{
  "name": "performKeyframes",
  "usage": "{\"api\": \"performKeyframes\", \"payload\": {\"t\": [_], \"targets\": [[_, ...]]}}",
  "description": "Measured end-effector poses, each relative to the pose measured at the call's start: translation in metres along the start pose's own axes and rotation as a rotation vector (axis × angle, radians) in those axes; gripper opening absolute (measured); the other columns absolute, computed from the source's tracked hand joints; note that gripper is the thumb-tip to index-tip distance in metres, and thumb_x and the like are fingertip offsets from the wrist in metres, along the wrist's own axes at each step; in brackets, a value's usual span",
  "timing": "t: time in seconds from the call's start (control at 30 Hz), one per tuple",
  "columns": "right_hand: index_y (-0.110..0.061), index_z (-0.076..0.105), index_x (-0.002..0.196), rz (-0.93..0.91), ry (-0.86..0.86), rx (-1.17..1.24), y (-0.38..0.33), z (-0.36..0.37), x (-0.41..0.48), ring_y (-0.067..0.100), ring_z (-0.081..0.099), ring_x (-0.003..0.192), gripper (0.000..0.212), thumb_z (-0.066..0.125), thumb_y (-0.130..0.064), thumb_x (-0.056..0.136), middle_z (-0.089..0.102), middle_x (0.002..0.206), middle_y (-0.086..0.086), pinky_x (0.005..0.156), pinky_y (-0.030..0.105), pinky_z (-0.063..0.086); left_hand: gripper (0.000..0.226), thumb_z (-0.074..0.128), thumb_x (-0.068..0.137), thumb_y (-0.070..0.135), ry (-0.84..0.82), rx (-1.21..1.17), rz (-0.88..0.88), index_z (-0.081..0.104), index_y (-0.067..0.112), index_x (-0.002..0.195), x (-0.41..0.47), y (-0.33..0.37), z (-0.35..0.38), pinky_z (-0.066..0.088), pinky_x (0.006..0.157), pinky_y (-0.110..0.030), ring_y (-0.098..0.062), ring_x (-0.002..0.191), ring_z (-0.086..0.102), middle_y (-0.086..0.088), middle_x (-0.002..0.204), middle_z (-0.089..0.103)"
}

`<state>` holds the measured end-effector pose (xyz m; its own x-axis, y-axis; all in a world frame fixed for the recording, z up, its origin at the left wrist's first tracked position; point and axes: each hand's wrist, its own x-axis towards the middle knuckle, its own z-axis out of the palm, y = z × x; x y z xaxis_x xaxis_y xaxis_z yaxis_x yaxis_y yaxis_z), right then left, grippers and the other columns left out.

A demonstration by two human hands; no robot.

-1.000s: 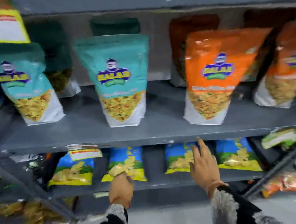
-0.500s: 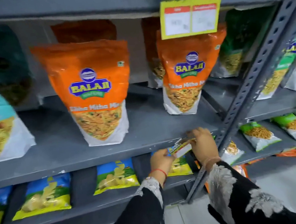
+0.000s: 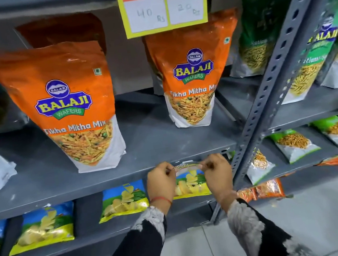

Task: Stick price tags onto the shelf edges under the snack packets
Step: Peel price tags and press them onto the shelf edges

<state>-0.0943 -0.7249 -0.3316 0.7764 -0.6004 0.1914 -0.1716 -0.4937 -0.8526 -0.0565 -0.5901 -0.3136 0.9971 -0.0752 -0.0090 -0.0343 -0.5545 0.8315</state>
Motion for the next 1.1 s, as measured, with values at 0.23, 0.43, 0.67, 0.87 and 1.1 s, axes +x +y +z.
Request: {"api": "performKeyframes", "payload": {"t": [0.23,0.43,0.67,0.87,1.1], "targets": [[-0.002,0.059,0.060,0.088,0.115,-0.039,-0.014,0.011,0.013,0.035,0.057,0.070,0.015,0.066,0.009,0.068,0.061,0.078,0.020,0.067,0.033,0.044,0.010,0.063,0.075,0.011,0.049,0.052,-0.094,0.067,0.002,0.077,0.003,0.016,0.001,0.049,0.071,-0.029,-0.033,0.082,0.066,-0.021,0.083,0.073],[0.003,0.058,0.063,0.098,0.111,-0.064,-0.019,0.013,0.013,0.035,0.056,0.072,0.012,0.067,0.008,0.069,0.060,0.083,0.023,0.065,0.031,0.041,0.010,0.061,0.078,0.008,-0.024,0.074,0.014,0.065,0.000,0.076,0.004,0.012,-0.005,0.053,0.075,-0.038,-0.036,0.080,0.065,-0.024,0.082,0.071],[0.001,0.060,0.066,0.078,0.075,-0.083,-0.016,0.012,0.009,0.035,0.058,0.070,0.015,0.058,0.015,0.071,0.060,0.085,0.022,0.065,0.025,0.037,0.012,0.058,0.082,0.011,-0.113,0.115,0.104,0.060,0.000,0.077,0.007,0.008,-0.011,0.050,0.069,-0.039,-0.039,0.074,0.061,-0.024,0.080,0.068],[-0.001,0.049,0.085,0.124,0.111,-0.146,-0.027,0.006,0.008,0.035,0.053,0.083,0.021,0.068,-0.001,0.076,0.053,0.099,0.021,0.065,0.032,0.037,0.020,0.057,0.081,0.014,-0.111,0.263,0.093,0.058,-0.006,0.079,0.012,0.022,-0.014,0.049,0.073,-0.042,-0.042,0.085,0.060,-0.030,0.089,0.065],[-0.008,0.058,0.069,-0.414,-0.052,-0.685,-0.045,0.010,0.009,0.033,0.056,0.064,0.036,0.085,-0.006,0.046,0.061,0.069,0.012,0.049,0.034,0.045,0.025,0.059,0.079,0.017,-0.134,0.329,0.089,0.058,-0.008,0.078,0.019,0.022,-0.021,0.048,0.073,-0.041,-0.045,0.090,0.058,-0.032,0.092,0.064]]}}
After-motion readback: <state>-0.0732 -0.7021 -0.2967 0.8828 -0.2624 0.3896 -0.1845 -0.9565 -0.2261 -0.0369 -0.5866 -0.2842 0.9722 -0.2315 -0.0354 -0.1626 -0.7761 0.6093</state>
